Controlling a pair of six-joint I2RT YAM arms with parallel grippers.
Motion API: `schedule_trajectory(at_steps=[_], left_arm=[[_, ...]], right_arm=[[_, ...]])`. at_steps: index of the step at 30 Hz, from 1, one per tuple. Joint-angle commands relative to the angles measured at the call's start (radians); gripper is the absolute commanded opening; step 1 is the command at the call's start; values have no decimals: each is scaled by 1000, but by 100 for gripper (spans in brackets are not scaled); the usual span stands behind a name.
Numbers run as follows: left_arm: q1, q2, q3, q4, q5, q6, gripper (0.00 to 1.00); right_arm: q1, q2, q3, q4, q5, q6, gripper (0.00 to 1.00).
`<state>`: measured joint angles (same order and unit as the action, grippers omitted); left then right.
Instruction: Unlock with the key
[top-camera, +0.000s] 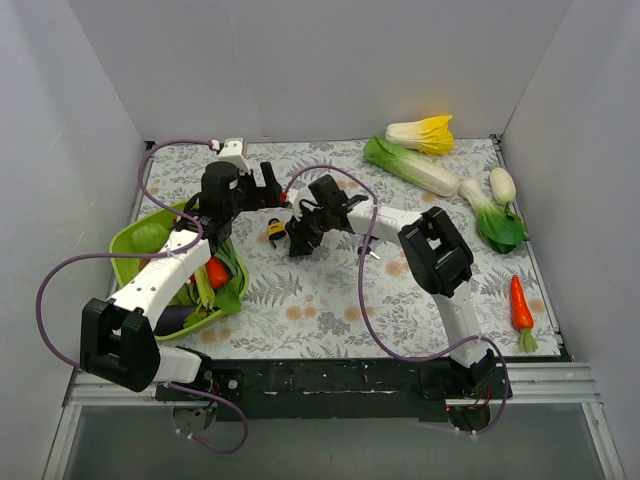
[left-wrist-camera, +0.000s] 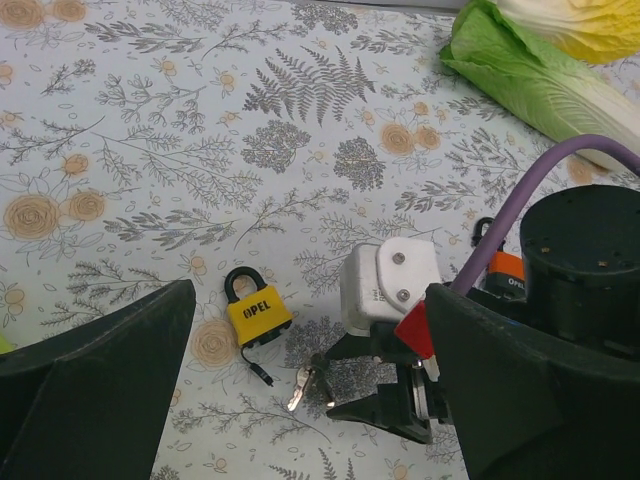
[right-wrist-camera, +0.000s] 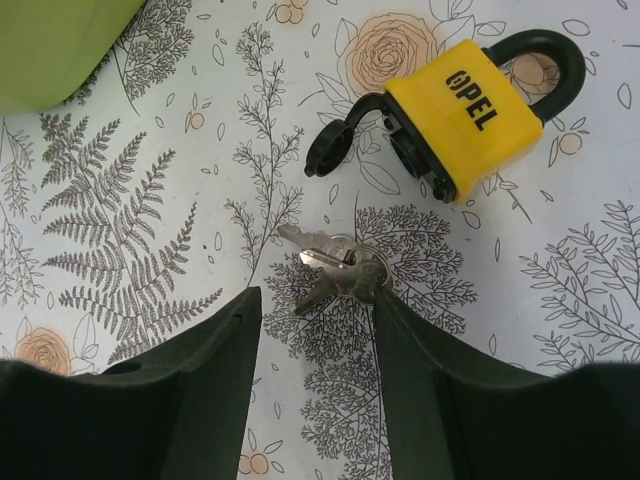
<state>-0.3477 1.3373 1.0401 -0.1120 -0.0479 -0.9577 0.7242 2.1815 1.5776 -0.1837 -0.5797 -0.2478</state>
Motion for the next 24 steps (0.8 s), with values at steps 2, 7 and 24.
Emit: schedule_trajectory(at_steps=[2,7,24], left_arm=[[-5,-24,1,3,17,7,98],[-5,-26,1,0,17,5,98],[73,-30,3,8,95,-46,98]], right_arm=[[4,26,61,-2,-3,-59,55],[-3,35,61,19,9,-68,55],[-63,60,4,145,-71,31,58]])
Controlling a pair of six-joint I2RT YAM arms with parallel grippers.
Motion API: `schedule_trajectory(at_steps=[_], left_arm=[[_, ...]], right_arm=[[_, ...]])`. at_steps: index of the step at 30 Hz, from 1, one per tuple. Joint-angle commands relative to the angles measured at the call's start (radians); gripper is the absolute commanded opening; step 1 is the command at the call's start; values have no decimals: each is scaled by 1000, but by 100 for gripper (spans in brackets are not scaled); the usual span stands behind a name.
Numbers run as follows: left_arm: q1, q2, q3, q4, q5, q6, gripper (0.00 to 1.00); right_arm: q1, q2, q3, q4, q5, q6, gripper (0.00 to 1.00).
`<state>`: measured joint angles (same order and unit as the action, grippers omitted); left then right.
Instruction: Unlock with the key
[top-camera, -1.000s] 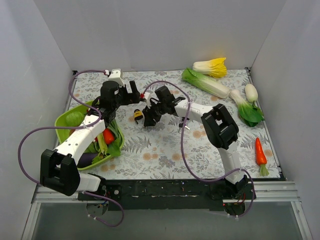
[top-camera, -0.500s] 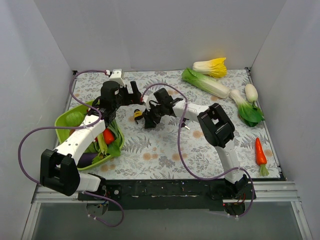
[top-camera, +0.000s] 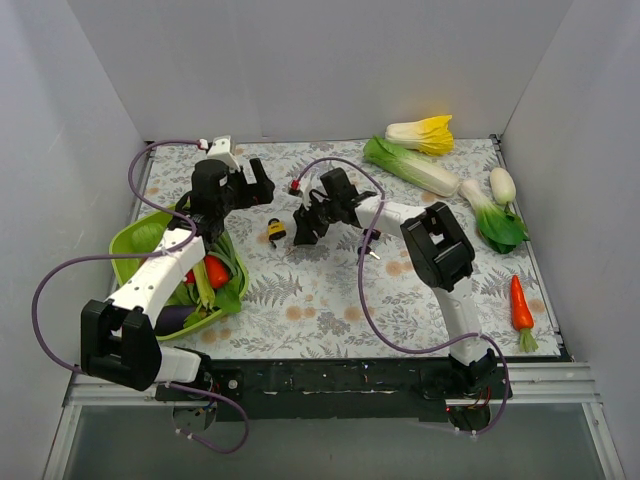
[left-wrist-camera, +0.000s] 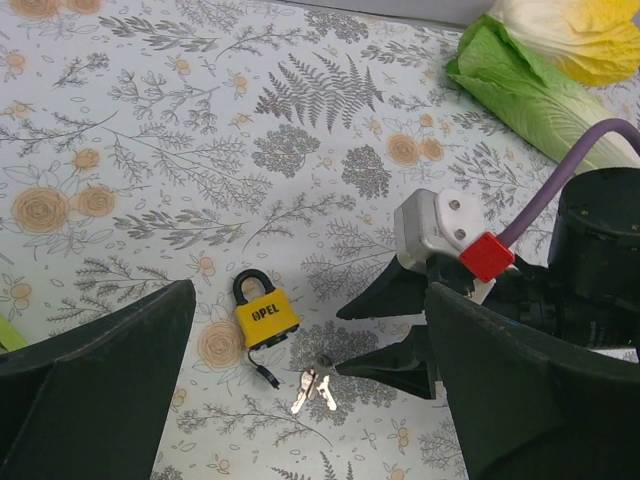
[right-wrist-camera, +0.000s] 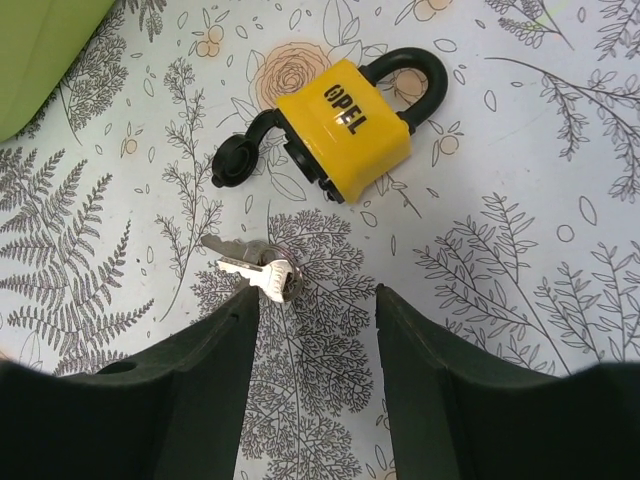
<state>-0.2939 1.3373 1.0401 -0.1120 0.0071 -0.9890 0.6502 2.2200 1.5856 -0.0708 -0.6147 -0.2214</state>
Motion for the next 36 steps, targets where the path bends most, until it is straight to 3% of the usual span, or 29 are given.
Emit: schedule_trajectory(at_steps=[1,13,14,17,23,36], left_arm=[[22,-33,5,6,47,-13,98],[45,-47,-2,14,53,-11,98],[47,-47,-2,14,54,-14,98],[50,-55,-3,15,57,-16,98],[50,-55,0,15,71,-19,98],[50,-72,-15,66,235,-4,98]], right_arm=[[12,29,4,29,-43,5,58],[51,72,27,40,-56,51,53],[52,73,25,37,-50,53,42],[51,58,17,28,-33,47,22],[46,-46,-110,150,-49,106,1],[-4,-279,-355,287,-135,240,1]])
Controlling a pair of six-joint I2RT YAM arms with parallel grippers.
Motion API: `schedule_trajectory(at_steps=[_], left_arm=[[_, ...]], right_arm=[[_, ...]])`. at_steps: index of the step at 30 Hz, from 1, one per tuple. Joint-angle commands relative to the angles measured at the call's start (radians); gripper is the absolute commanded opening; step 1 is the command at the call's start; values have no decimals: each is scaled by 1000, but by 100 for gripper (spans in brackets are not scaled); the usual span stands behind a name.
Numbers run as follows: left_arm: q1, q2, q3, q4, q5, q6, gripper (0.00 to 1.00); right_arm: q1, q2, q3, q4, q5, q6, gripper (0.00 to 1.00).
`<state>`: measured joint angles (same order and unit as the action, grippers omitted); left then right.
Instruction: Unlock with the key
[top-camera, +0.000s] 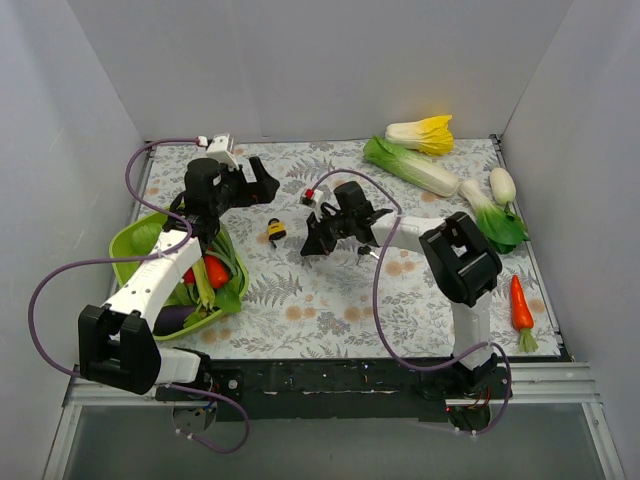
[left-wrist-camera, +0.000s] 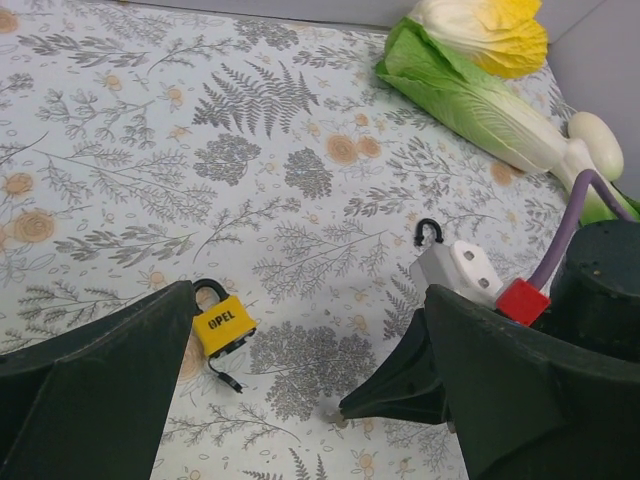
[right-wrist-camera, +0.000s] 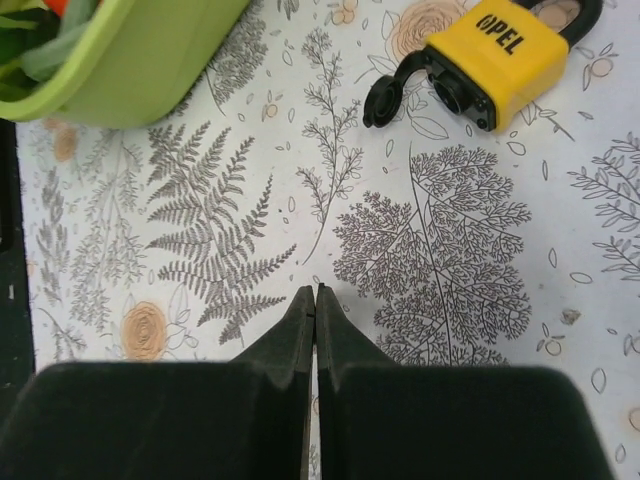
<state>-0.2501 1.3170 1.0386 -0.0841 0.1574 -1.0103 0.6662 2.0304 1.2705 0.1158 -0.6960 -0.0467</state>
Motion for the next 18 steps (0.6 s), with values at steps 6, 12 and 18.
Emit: schedule_trajectory(at_steps=[6,12,18], left_arm=[[6,-50,-17,67,289,44,98],[6,-88,-63,208,631,18,98],[-12,-96,-115,355,870,-71,98]], right_arm=[[-56,-202,-117,168,-82,149,1],[-99,-375,-192,130,-43,192,1],[-105,-554,-229,62,85,269,1]])
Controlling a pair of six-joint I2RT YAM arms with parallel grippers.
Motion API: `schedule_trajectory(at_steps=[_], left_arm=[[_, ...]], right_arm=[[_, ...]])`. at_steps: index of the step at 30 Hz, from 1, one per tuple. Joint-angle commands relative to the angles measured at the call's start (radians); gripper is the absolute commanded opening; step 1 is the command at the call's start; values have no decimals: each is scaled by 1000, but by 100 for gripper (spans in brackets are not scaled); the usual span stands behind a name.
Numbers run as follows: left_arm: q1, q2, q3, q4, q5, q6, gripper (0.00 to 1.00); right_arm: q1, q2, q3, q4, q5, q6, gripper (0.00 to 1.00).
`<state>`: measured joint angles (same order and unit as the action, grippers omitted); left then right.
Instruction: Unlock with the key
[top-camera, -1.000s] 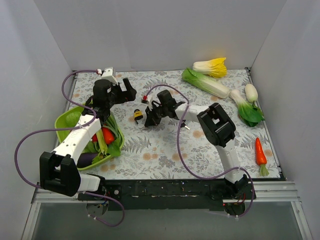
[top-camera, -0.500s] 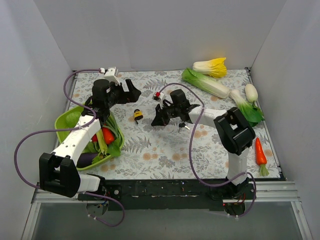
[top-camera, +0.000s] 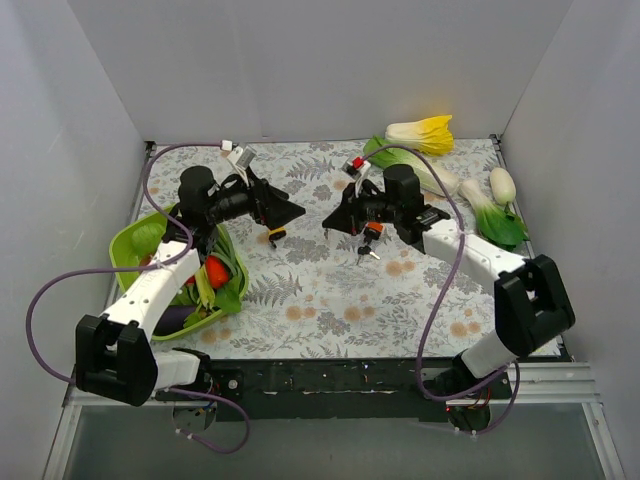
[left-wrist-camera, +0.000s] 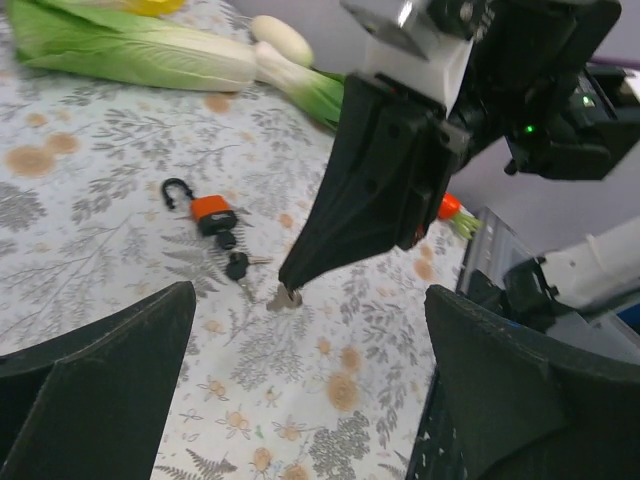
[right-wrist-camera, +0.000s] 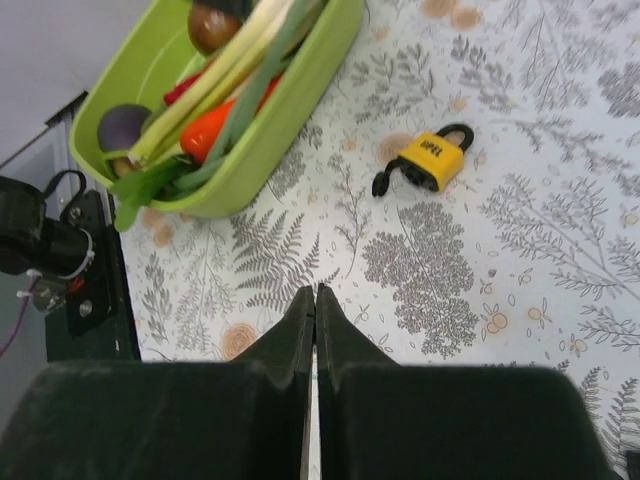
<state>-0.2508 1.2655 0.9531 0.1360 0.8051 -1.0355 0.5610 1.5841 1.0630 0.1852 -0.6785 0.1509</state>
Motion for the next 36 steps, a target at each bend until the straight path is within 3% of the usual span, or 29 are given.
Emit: schedule_trajectory(at_steps=[1,10,20,22,23,24,27,36], left_arm=[[-22,-44,-31,136,230,-40,98],[-224,-38,-33,53,129,75,98],[-277,-6,-37,44,91,89,85],[-284,5,-27,19,63,98,86],[-288,9,-25,10,49,109,95],[-294,12,-21,-7,28,114,97],[-301,25,-19,-15,9,115,98],[-338,40,-17,-15,40,121,76]], right_arm=[[0,-146,-29,-6,82,111,1],[0,-306,-109,43,83,279,1],[0,-368,-120,62,74,342,1],[0,-375,-118,60,77,349,1],[0,-377,-117,62,77,352,1],[0,-383,-113,63,74,357,1],[0,-388,-109,62,69,363,1],[-1,-394,-113,54,89,368,1]])
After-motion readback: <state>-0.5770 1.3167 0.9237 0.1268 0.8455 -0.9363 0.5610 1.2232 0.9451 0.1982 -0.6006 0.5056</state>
